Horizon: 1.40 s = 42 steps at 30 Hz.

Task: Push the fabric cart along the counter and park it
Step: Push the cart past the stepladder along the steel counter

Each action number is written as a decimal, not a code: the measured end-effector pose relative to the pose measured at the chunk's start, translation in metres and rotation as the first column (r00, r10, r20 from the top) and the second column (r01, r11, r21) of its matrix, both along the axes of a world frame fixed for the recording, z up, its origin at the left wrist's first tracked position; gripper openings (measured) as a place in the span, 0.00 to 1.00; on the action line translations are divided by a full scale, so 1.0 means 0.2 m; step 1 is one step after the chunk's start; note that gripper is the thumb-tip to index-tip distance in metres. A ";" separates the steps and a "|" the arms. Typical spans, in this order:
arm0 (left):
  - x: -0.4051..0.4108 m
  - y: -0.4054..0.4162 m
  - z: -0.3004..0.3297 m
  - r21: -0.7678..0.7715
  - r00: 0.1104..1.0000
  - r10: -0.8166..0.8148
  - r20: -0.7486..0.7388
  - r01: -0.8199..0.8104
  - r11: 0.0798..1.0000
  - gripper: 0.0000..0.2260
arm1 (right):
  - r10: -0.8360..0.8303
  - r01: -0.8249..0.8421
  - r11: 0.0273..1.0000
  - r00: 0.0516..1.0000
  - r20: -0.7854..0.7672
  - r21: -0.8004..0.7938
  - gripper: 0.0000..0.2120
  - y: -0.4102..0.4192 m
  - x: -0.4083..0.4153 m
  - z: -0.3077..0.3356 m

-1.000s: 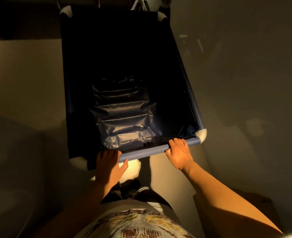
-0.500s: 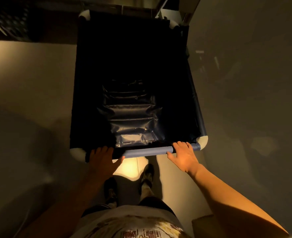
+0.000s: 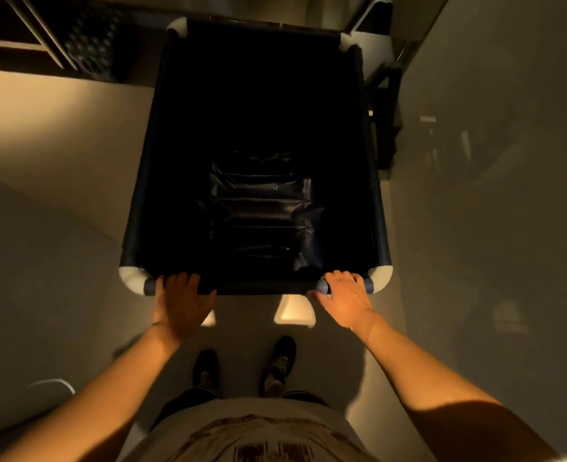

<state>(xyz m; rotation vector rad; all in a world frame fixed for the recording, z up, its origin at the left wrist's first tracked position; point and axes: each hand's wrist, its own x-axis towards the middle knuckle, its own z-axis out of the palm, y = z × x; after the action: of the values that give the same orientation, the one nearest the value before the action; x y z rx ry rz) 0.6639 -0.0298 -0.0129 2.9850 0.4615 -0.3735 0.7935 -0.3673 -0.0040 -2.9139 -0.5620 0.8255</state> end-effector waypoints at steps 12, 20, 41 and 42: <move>0.19 -0.05 -0.04 -0.010 0.988 0.066 -0.138 -0.068 0.998 0.27 | 0.242 -0.235 0.954 0.970 0.016 -0.184 0.28 -0.03 0.27 -0.06; 0.27 -0.07 -0.11 0.015 0.993 0.094 -0.074 -0.093 0.996 0.29 | 0.203 -0.187 0.976 0.967 0.157 -0.114 0.31 -0.03 0.44 -0.05; 0.87 0.16 -0.16 -0.077 0.987 0.163 -0.015 -0.163 0.984 0.31 | 0.146 -0.137 0.978 0.988 0.045 -0.157 0.31 0.38 1.15 0.07; 0.90 0.17 -0.15 -0.094 0.986 0.167 -0.014 -0.168 0.981 0.32 | 0.141 -0.132 0.979 0.989 0.048 -0.153 0.31 0.40 1.18 0.07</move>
<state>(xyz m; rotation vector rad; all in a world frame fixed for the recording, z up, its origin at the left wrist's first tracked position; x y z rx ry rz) 0.8434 0.0046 -0.0433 2.8278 0.6707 -0.3774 1.0290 -0.2882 0.0102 -3.0727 -0.7437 0.8339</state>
